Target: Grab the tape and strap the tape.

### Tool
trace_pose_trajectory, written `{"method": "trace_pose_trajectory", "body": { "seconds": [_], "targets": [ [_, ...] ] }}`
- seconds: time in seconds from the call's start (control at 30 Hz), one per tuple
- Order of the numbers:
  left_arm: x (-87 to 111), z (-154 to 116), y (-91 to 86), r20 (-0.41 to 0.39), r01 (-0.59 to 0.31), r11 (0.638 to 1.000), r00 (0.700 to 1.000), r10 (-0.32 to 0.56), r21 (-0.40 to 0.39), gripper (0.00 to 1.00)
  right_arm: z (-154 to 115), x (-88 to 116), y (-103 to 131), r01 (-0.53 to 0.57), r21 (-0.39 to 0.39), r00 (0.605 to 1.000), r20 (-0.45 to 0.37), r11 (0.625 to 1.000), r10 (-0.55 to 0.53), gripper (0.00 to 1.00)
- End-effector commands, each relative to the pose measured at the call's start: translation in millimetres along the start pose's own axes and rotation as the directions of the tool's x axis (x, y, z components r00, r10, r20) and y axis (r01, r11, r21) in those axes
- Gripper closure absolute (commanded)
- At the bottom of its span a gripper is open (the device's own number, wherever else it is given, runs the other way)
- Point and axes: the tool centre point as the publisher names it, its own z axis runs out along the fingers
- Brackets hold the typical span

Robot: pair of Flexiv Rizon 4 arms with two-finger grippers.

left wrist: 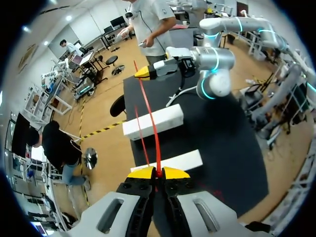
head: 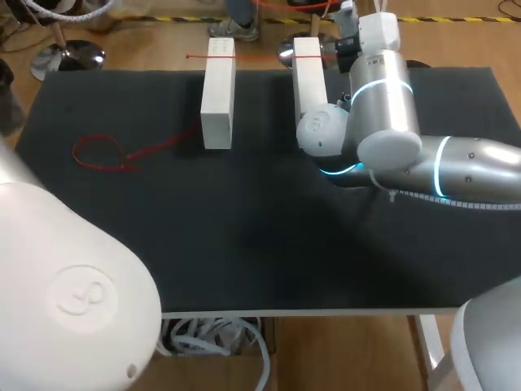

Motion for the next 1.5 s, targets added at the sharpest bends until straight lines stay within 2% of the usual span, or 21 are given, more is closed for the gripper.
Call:
{"method": "trace_pose_trajectory", "body": {
  "seconds": [0.03,0.2,0.37,0.47,0.5,0.9,1.03,1.17,1.27,1.33,1.4,1.43,1.5],
  "targets": [
    [-10.4,-4,-7.3,-0.11,0.035,0.994,0.993,-0.046,-0.103,1.0,0,1,1,0.001,0.003,1.0,0.004,1.0,-0.001,1.0],
    [-10.5,1,-13.3,-0.134,0.018,0.991,0.99,-0.035,-0.129,1.0,0,1,1,0.001,0.003,1.0,0.004,1.0,-0.001,1.0],
    [-11.8,7,-14.7,-0.171,0.04,0.986,0.983,-0.068,-0.161,1.0,0,1,1,0.001,0.003,1.0,0.004,1.0,-0.001,1.0],
    [-14.5,6,-13.8,-0.141,0.045,0.99,0.988,-0.065,-0.136,1.0,0,1,1,0.001,0.003,1.0,0.004,1.0,-0.001,1.0],
    [-16.2,3,-12.0,-0.048,0.067,0.993,0.996,-0.072,-0.097,1.0,0,1,1,0.001,0.003,1.0,0.004,1.0,-0.001,1.0],
    [-16.2,3,-12.0,-0.048,0.067,0.993,0.996,-0.072,-0.097,1.0,0,1,1,0.001,0.003,1.0,0.004,1.0,-0.001,1.0],
    [-26.3,4,-17.4,-0.071,0.089,0.976,0.992,-0.105,-0.2,1.0,0,1,1,0.001,0.003,1.0,0.004,1.0,-0.001,1.0],
    [-32.7,-6,-14.4,-0.077,0.118,0.934,0.985,-0.153,-0.338,1.0,0,1,1,0.001,0.003,1.0,0.004,1.0,-0.001,1.0],
    [-32.1,-7,-13.3,-0.103,0.134,0.919,0.978,-0.184,-0.37,1.0,0,1,1,0.001,0.003,1.0,0.004,1.0,-0.001,1.0],
    [-30.4,-6,-12.3,-0.107,0.143,0.923,0.975,-0.193,-0.356,1.0,0,1,1,0.001,0.003,1.0,0.004,1.0,-0.001,1.0],
    [-28.1,-3,-13.1,-0.159,0.099,0.924,0.973,-0.168,-0.369,1.0,0,1,1,0.001,0.003,1.0,0.004,1.0,-0.001,1.0],
    [-27.1,-2,-14.3,-0.179,0.097,0.915,0.967,-0.179,-0.392,1.0,0,1,1,0.001,0.003,1.0,0.004,1.0,-0.001,1.0],
    [-25.5,0,-13.8,-0.191,0.098,0.92,0.965,-0.181,-0.379,1.0,0,1,1,0.001,0.003,1.0,0.004,1.0,-0.001,1.0]
  ]
}}
